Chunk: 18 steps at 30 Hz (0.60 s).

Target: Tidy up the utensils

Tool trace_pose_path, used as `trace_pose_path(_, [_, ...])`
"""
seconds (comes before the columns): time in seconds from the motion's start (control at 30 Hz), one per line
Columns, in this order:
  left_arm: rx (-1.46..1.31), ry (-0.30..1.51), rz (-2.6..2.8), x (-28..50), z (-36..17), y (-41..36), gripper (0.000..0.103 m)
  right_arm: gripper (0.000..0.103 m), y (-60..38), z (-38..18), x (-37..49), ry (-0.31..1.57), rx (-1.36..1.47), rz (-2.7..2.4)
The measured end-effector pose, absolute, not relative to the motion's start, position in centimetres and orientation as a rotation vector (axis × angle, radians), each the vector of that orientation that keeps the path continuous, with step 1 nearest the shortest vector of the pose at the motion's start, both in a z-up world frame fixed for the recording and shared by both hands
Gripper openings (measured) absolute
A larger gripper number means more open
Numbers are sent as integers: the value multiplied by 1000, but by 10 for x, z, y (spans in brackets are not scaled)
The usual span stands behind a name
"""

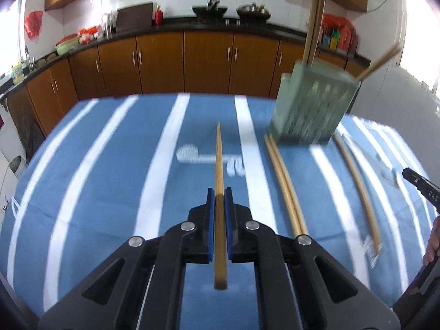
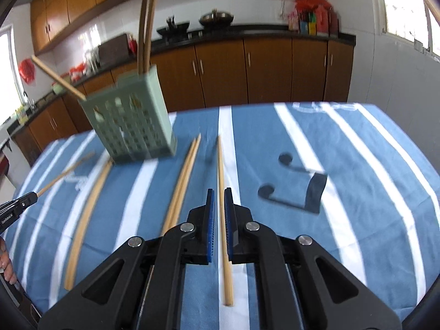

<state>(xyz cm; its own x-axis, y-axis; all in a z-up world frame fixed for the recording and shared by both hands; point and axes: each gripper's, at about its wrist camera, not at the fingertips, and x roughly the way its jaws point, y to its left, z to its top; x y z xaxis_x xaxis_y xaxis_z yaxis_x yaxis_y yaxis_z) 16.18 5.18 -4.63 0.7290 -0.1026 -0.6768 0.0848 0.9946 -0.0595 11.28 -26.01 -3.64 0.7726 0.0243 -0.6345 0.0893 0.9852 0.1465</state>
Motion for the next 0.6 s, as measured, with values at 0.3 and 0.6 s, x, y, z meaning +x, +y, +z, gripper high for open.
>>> trace_pose_path(0.3, [-45, 646, -101, 159, -9, 55, 8, 9, -263, -26, 116, 688, 130, -37])
trace_pose_path(0.6, [-56, 687, -96, 160, -25, 59, 8, 21, -307, -79, 124, 863, 184, -138])
